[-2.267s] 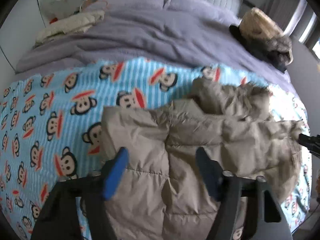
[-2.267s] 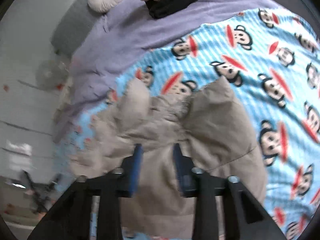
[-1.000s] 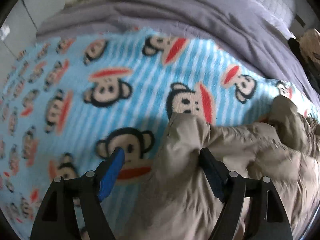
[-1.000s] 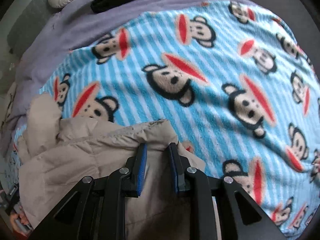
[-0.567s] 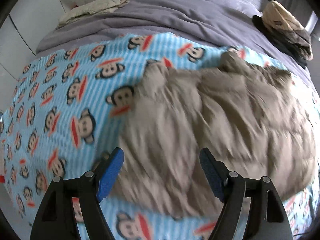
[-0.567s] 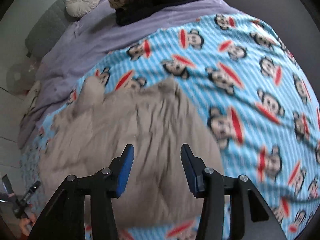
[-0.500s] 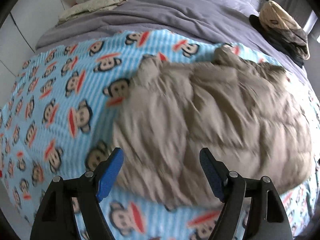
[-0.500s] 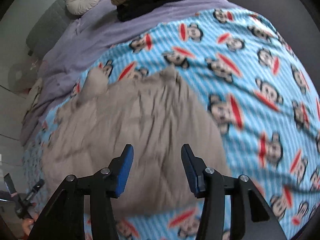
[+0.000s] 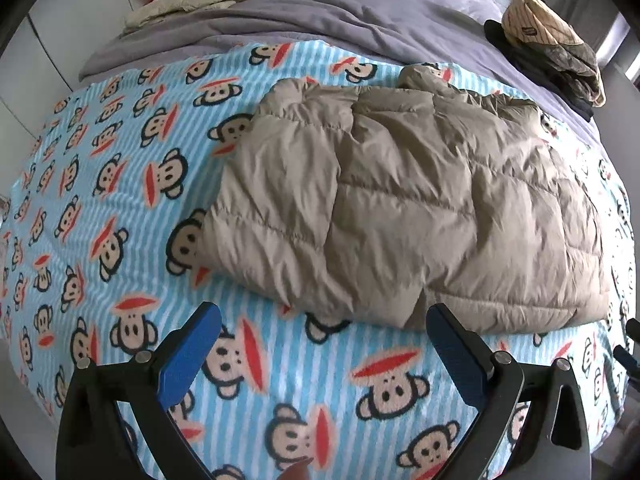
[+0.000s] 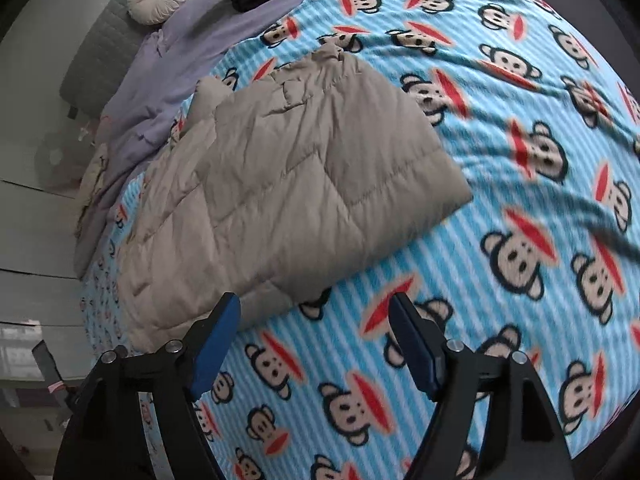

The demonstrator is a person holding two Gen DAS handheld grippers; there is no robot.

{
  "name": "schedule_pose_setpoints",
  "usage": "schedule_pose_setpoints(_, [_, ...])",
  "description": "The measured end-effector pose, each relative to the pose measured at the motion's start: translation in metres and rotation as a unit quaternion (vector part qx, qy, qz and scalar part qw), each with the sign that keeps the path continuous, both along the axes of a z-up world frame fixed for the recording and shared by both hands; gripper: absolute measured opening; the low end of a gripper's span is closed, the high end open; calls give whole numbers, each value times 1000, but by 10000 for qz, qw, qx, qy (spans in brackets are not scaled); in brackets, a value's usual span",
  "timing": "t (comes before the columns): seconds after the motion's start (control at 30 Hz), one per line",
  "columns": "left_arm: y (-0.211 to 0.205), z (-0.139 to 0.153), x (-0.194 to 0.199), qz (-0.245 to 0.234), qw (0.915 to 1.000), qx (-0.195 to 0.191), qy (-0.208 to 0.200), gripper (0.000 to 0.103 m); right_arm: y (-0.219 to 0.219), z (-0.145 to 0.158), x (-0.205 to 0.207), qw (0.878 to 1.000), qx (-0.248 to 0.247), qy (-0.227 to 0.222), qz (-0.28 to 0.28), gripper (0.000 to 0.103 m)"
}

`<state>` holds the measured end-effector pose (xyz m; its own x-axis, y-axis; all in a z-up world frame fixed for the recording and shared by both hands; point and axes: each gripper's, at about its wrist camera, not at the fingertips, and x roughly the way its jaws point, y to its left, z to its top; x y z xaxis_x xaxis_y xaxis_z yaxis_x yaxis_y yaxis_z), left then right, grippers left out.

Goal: Fold large clothes
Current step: 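Open both grippers and lift them off the folded jacket, then grasp the folded jacket edge with both grippers and fold it over again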

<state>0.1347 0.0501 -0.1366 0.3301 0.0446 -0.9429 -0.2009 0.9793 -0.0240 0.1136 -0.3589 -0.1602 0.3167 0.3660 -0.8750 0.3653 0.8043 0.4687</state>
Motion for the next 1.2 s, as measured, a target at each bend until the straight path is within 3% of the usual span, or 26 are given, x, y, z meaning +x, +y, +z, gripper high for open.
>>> schedule_pose_setpoints(0.07, [2,-1,-4,45,10000,-19,1,103,1,0,-6,10000,91,-32,-19,85])
schedule_pose_setpoints(0.1, [3,-2,-6,60,10000,-24,11,103,1,-1,-8,9999,149,-35,-27,92])
schedule_pose_setpoints(0.53, [2,-15,-15,-39,9998,-48,194,103,4,-26,-31,9941,928,32,-568,92])
schedule_pose_setpoints(0.63, [3,-17,-17,-25,9994,-291,193,103,4,-32,-32,9915,1094,12,-708,92])
schedule_pose_setpoints(0.73, [10,-22,-19,56,9965,-820,180,103,4,-35,-32,9890,1261,-50,-766,92])
schedule_pose_setpoints(0.87, [31,-35,-21,379,9845,-1706,134,103,7,-49,-30,9852,1583,215,-625,92])
schedule_pose_setpoints(1.03, [62,-62,-18,867,9596,-2675,7,103,4,-72,-29,9777,1927,323,-775,92])
schedule_pose_setpoints(1.2, [79,-97,-6,1169,9423,-3136,-13,103,2,-98,-20,9667,2364,275,-946,92])
